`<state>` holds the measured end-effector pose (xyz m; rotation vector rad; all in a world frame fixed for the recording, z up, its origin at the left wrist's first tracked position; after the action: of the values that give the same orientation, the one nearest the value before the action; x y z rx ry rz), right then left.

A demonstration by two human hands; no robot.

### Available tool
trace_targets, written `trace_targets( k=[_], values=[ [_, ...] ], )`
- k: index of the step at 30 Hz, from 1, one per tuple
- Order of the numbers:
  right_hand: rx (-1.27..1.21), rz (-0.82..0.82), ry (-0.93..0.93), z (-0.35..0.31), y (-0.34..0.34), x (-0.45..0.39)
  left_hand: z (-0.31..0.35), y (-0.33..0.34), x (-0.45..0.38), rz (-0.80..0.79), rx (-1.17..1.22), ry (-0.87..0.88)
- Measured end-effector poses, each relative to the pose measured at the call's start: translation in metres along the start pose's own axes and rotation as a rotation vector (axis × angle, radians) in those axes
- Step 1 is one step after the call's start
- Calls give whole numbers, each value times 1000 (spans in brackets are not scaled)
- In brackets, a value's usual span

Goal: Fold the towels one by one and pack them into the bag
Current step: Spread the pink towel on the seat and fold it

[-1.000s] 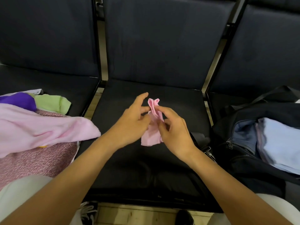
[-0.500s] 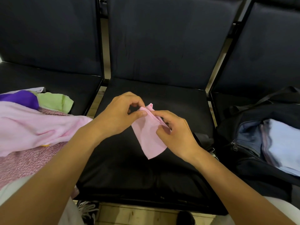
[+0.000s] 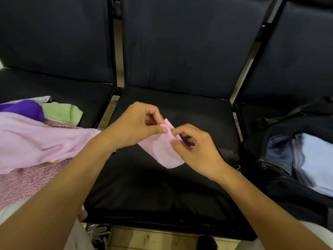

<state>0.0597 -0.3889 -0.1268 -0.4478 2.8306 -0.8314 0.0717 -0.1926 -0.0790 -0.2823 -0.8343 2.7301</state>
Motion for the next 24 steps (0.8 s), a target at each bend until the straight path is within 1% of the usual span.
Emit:
trace_targets(
  k=[4, 8, 12, 16, 21, 24],
  values=[
    [56, -82, 105, 7, 2, -1, 0, -2, -1, 68, -8, -11],
    [65, -42, 129, 10, -3, -4, -2, -5, -2, 133, -9, -14],
    [82, -75, 184, 14, -7, -7, -4, -8, -3, 214, 10, 4],
    [57, -25, 182, 10, -11, -8, -7, -10, -5, 285, -15, -23],
    [1, 34, 194, 5, -13, -8, -8, -9, -4, 276, -15, -15],
    [-85, 109, 206, -2, -15, -8, -8, -10, -5, 287, -8, 5]
  ],
)
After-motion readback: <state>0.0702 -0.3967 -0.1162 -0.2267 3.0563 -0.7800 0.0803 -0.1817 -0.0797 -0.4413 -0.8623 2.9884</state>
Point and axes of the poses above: each hand's wrist, its own x-axis away from the middle knuckle, its own y-axis out of the palm, z = x × y, the point moved 1 cm from there along -x, towards the middle knuckle, and after that the axes turned 9 degrees about y, right-handed, at the moved point
